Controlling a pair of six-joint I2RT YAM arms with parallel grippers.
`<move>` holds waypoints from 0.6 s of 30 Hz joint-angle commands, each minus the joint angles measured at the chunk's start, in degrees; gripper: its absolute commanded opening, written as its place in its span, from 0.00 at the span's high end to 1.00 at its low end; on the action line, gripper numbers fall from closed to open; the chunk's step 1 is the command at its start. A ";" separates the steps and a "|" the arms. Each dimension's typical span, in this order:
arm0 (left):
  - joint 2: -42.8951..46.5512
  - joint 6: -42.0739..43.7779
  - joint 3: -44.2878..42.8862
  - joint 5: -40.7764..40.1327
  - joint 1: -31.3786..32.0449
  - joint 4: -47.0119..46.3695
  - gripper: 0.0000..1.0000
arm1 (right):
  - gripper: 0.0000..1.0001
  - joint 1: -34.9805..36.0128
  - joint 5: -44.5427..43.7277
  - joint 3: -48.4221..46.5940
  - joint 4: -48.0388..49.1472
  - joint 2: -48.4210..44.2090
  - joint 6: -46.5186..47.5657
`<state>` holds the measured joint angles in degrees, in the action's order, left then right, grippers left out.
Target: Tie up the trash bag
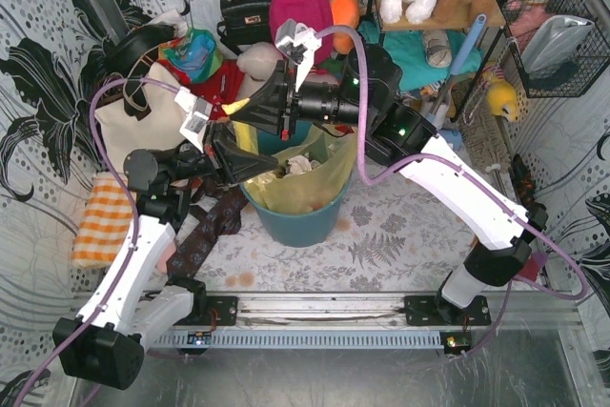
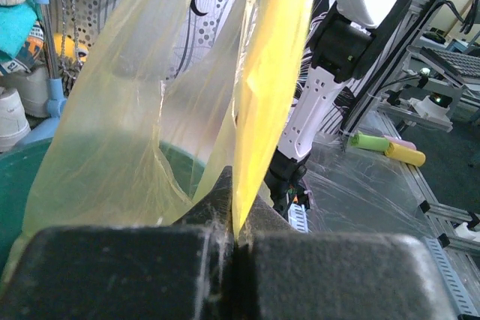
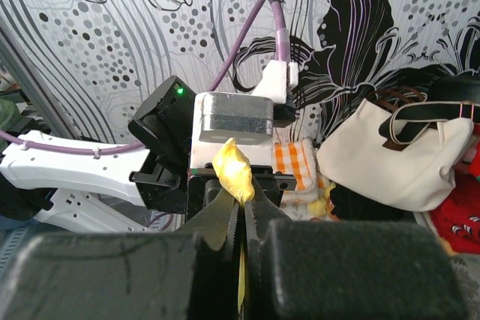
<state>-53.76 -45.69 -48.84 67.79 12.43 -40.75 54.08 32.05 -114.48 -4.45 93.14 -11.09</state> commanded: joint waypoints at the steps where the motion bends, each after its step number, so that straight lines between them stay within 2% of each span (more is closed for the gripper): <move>1: 0.52 0.82 2.39 0.22 0.41 -0.83 1.00 | 1.00 -0.12 -2.00 0.83 5.24 -3.55 0.89; 15: 0.87 3.38 2.97 -0.33 0.41 3.65 0.96 | 1.00 -0.12 -7.00 4.40 7.97 -6.26 2.02; 18: 1.25 3.96 2.68 -0.96 0.42 4.85 1.00 | 1.00 -0.13 -8.60 5.48 8.30 -6.95 2.51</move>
<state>-53.39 -43.81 -46.46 66.65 12.60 -38.72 54.08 26.89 -109.54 -3.11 89.47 -10.17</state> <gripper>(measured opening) 0.022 0.003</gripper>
